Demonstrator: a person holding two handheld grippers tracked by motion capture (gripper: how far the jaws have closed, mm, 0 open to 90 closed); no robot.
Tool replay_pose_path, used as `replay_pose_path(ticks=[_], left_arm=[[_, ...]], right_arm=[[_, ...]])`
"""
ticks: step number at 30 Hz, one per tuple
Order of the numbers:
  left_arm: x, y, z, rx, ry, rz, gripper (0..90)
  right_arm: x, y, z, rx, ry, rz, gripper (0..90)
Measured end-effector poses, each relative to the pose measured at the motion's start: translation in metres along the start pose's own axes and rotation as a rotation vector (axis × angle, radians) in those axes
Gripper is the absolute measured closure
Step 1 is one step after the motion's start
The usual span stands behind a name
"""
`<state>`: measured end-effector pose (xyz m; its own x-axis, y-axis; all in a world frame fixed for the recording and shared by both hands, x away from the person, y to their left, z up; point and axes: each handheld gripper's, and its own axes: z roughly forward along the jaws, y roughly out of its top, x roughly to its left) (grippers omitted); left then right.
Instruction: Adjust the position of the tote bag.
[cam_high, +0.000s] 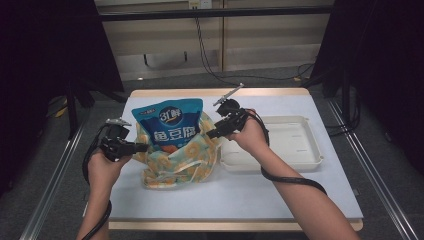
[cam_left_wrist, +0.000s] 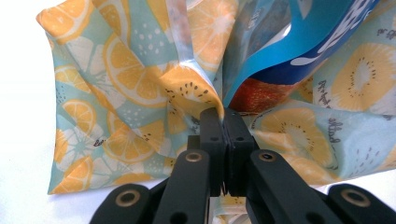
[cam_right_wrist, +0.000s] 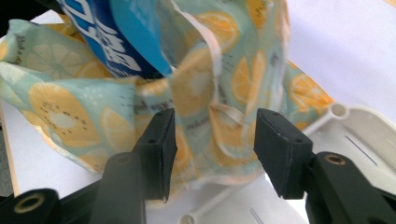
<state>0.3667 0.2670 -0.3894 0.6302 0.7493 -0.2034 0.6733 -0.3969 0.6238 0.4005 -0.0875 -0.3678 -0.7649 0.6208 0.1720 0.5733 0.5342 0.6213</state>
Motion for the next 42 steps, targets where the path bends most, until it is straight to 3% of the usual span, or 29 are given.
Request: replay_pose_path(ticks=[12,20,22,27,42], left_arm=[[0.001,0.000,0.001,0.002,-0.008,-0.001,88.8],[0.002,0.000,0.001,-0.003,-0.006,-0.001,88.8],[0.002,0.000,0.000,0.000,-0.014,-0.001,88.8],[0.002,-0.001,0.001,-0.007,-0.001,-0.007,88.8],[0.008,-0.003,0.004,0.003,-0.012,-0.019,88.8]], right_arm=[[0.004,0.006,0.012,-0.008,0.050,0.000,47.3],[0.004,0.007,0.019,-0.018,0.083,-0.010,63.2],[0.005,0.008,0.020,-0.016,0.100,-0.014,73.8],[0.007,0.008,0.019,-0.015,0.103,-0.026,86.8],[-0.011,-0.016,0.032,0.022,0.111,0.027,89.7]])
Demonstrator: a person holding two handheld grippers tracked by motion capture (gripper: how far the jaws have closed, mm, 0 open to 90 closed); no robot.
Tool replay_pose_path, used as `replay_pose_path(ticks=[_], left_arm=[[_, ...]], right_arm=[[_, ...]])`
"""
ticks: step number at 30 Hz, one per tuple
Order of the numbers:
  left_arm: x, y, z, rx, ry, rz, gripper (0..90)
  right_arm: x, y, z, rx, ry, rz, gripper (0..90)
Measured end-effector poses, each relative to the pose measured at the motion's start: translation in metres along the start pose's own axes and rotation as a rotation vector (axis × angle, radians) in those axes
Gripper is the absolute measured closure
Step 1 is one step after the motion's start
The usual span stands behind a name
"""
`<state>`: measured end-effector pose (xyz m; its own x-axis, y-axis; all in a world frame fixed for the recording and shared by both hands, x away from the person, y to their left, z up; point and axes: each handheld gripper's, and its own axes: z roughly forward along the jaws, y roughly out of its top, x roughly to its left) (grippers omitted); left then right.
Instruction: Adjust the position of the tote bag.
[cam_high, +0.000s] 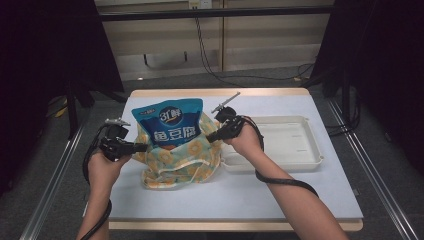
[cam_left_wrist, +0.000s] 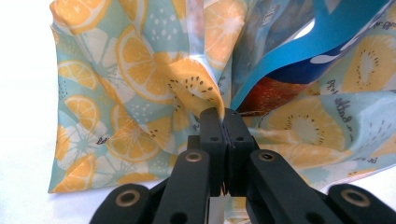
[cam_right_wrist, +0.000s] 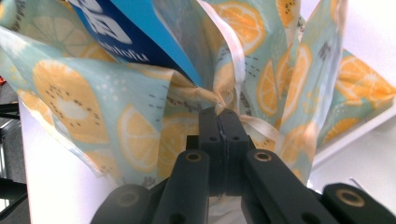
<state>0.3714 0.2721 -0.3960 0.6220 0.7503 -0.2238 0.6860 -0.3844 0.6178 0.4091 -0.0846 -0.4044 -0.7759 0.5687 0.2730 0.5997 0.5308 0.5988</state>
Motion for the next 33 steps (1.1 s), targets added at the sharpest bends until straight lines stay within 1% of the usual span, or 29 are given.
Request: replay_pose_path(ticks=[2,3,5,6,8,9,11,12,13,15,17,18,19,20,21,22,23,24,25,26,27,28,30,31,32,33], left_arm=[[0.000,-0.001,0.001,-0.009,0.008,-0.012,88.9],[0.001,-0.001,0.001,0.005,-0.009,-0.009,88.8],[0.003,-0.002,0.002,0.004,-0.002,-0.013,88.8],[0.003,-0.002,0.002,0.008,-0.007,-0.016,88.7],[0.005,-0.003,0.003,0.001,0.009,-0.021,88.8],[0.006,-0.004,0.003,0.005,0.001,-0.028,88.8],[0.007,-0.005,0.005,-0.006,0.007,-0.045,88.8],[0.008,-0.005,0.005,0.003,0.001,-0.048,88.8],[0.009,-0.006,0.005,0.008,0.003,-0.041,88.8],[0.010,-0.007,0.007,0.012,0.008,-0.042,88.8],[0.010,-0.007,0.007,0.019,0.003,-0.042,88.8],[0.010,-0.008,0.008,0.011,0.007,-0.049,88.8],[0.011,-0.008,0.007,0.015,-0.004,-0.051,88.8],[0.011,-0.009,0.007,0.010,0.002,-0.057,88.8],[0.012,-0.008,0.006,0.018,0.002,-0.046,88.8],[0.011,-0.008,0.005,0.017,-0.004,-0.049,88.8],[0.011,-0.008,0.005,0.010,0.000,-0.050,88.8],[0.011,-0.008,0.004,0.013,0.001,-0.046,88.8],[0.010,-0.008,0.004,0.008,0.010,-0.042,88.8],[0.009,-0.007,0.004,0.009,0.005,-0.042,88.8],[0.009,-0.007,0.003,0.013,0.002,-0.034,88.8],[0.007,-0.006,0.003,0.004,0.007,-0.039,88.7],[0.007,-0.005,0.002,0.007,0.003,-0.032,88.8],[0.006,-0.005,0.002,0.004,0.003,-0.034,88.8],[0.005,-0.005,0.002,-0.002,0.006,-0.038,88.8],[0.005,-0.005,0.002,-0.002,0.011,-0.037,88.7]], right_arm=[[-0.001,-0.003,0.002,0.006,-0.005,0.008,89.7],[-0.001,-0.005,0.003,0.004,-0.002,0.013,89.6],[-0.002,-0.009,0.005,0.008,-0.003,0.022,89.5],[-0.004,-0.011,0.006,0.007,-0.005,0.019,89.5],[-0.005,-0.013,0.007,0.005,-0.008,0.036,89.3],[-0.006,-0.015,0.007,0.005,-0.006,0.036,89.1],[-0.007,-0.017,0.008,0.012,-0.008,0.040,89.1],[-0.008,-0.018,0.008,0.012,-0.009,0.034,89.1],[-0.008,-0.019,0.009,0.010,-0.009,0.039,89.1],[-0.009,-0.021,0.009,0.019,-0.011,0.047,88.7],[-0.009,-0.023,0.011,0.029,-0.005,0.036,86.5],[-0.010,-0.024,0.011,0.039,-0.008,0.027,86.4],[-0.010,-0.025,0.012,0.041,-0.014,0.025,86.4],[-0.010,-0.026,0.011,0.040,-0.010,0.029,86.4],[-0.010,-0.027,0.010,0.037,-0.010,0.036,85.4],[-0.011,-0.027,0.009,0.032,-0.014,0.025,84.2],[-0.010,-0.027,0.007,0.026,-0.011,0.037,83.5],[-0.010,-0.027,0.005,0.023,-0.012,0.028,81.7],[-0.009,-0.026,0.003,0.019,-0.016,0.033,79.9],[-0.009,-0.026,0.001,0.011,-0.018,0.023,77.6],[-0.008,-0.025,-0.002,0.013,-0.023,0.017,75.5],[-0.006,-0.024,-0.005,0.000,-0.023,0.019,72.8],[-0.003,-0.022,-0.012,-0.022,-0.024,0.012,68.1],[-0.001,-0.020,-0.015,-0.031,-0.025,0.014,65.1],[0.000,-0.019,-0.018,-0.038,-0.028,0.003,62.8],[0.002,-0.018,-0.021,-0.034,-0.027,0.004,62.3]])
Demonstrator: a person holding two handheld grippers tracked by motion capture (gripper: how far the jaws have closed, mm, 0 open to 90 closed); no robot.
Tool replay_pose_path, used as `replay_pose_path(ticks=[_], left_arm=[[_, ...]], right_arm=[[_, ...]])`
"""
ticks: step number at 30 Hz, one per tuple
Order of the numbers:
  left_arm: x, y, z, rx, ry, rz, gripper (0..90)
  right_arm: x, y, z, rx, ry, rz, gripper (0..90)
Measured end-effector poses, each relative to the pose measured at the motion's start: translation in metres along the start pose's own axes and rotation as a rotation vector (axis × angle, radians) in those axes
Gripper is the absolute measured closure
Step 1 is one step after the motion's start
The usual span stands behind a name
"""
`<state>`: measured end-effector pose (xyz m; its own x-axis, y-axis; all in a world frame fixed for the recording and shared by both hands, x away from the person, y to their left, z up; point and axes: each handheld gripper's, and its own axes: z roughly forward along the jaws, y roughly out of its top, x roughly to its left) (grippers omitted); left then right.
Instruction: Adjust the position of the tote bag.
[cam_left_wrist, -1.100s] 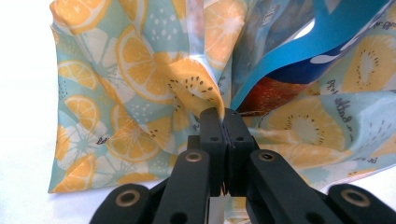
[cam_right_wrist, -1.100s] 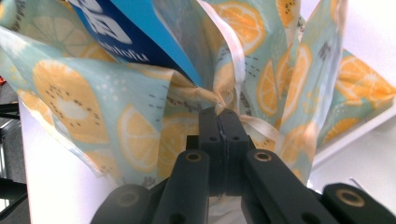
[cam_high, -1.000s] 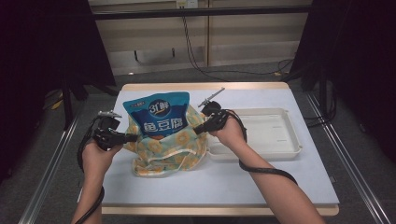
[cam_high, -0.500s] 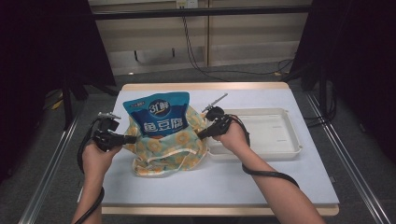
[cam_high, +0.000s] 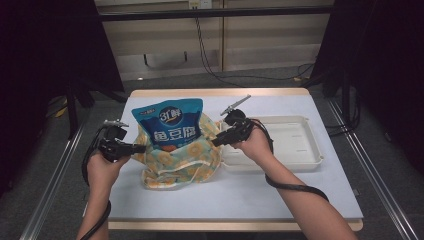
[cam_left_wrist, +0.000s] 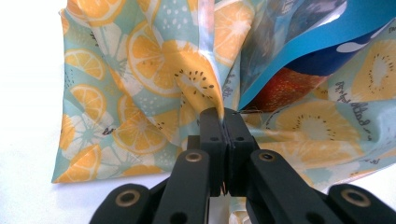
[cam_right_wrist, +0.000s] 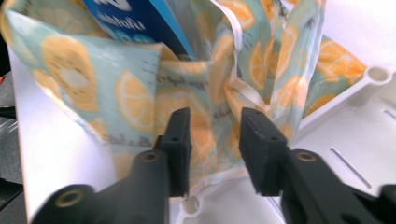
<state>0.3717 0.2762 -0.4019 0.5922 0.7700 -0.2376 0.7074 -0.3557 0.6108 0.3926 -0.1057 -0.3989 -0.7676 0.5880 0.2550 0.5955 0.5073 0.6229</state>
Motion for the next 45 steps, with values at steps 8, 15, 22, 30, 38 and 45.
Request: replay_pose_path(ticks=[8,15,22,30,38,45], left_arm=[[-0.001,0.001,0.000,0.002,-0.005,0.001,88.8],[-0.001,0.001,-0.001,0.002,-0.001,0.005,88.7],[0.000,0.001,0.001,0.009,-0.020,0.001,88.8],[0.001,0.000,0.000,0.003,-0.014,0.001,88.8],[0.002,-0.001,0.001,0.008,-0.010,0.004,88.8],[0.003,-0.002,0.002,0.008,-0.009,0.002,88.8]], right_arm=[[0.015,0.011,-0.006,-0.014,0.020,-0.052,54.2],[0.024,0.018,0.002,-0.032,0.052,-0.057,44.8],[0.029,0.016,0.019,-0.015,0.047,-0.072,45.9],[0.028,0.008,0.028,-0.012,0.067,-0.077,82.6],[0.029,-0.005,0.037,0.013,0.077,-0.076,86.4],[0.031,-0.018,0.046,0.024,0.098,-0.062,87.5]])
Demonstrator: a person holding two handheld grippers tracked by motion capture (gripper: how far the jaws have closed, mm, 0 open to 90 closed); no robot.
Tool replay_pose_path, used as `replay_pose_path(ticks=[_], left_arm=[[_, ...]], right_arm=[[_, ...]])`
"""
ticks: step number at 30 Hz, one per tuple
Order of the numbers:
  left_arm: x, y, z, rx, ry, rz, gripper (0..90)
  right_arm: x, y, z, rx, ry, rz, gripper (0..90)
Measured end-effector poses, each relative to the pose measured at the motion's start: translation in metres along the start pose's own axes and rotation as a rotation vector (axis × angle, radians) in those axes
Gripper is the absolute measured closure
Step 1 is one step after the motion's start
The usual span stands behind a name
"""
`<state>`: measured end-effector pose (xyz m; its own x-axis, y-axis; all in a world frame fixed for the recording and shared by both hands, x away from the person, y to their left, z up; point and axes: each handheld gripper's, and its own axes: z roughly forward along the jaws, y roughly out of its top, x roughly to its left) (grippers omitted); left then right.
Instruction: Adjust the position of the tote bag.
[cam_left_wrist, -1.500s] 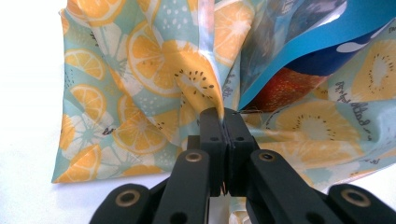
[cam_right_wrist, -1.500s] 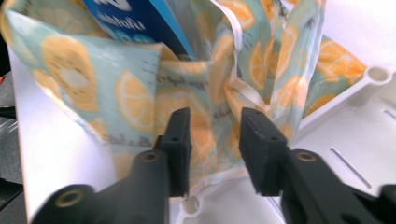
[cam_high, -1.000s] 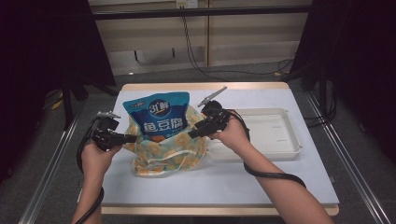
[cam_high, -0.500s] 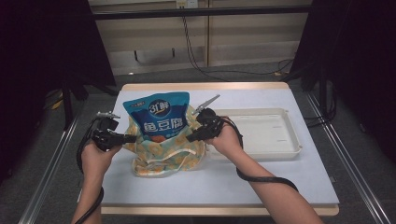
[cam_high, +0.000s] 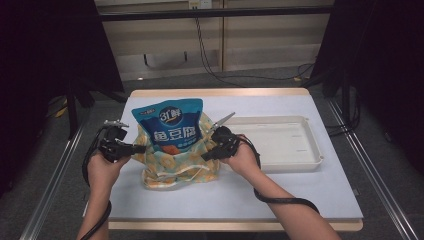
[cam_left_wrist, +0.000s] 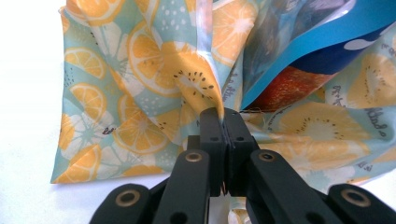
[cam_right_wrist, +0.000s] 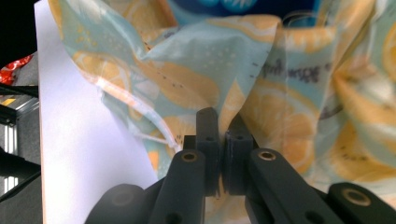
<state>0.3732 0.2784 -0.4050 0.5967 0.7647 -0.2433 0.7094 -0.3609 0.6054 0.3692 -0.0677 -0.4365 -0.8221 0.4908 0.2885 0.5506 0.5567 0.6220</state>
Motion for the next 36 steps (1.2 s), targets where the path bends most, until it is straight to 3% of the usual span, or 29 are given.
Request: replay_pose_path(ticks=[11,13,18,20,26,36], left_arm=[[0.004,-0.003,0.003,0.004,0.014,-0.021,88.8],[0.006,-0.004,0.004,0.014,0.000,-0.020,88.8],[0.005,-0.005,0.004,0.002,0.001,-0.037,88.9],[0.006,-0.004,0.003,0.013,0.001,-0.021,88.9],[0.004,-0.002,0.005,0.007,0.012,-0.025,88.8],[0.003,-0.001,0.003,0.004,-0.002,-0.021,88.8]], right_arm=[[0.002,-0.015,0.009,0.035,0.012,-0.014,87.9],[0.002,-0.017,0.011,0.037,0.017,-0.011,87.7],[0.002,-0.022,0.011,0.030,0.002,0.002,80.5],[0.002,-0.022,0.008,0.027,-0.005,-0.003,77.1],[0.003,-0.016,-0.005,0.003,-0.032,-0.018,67.5],[-0.002,-0.004,-0.029,-0.031,-0.071,0.001,54.0]])
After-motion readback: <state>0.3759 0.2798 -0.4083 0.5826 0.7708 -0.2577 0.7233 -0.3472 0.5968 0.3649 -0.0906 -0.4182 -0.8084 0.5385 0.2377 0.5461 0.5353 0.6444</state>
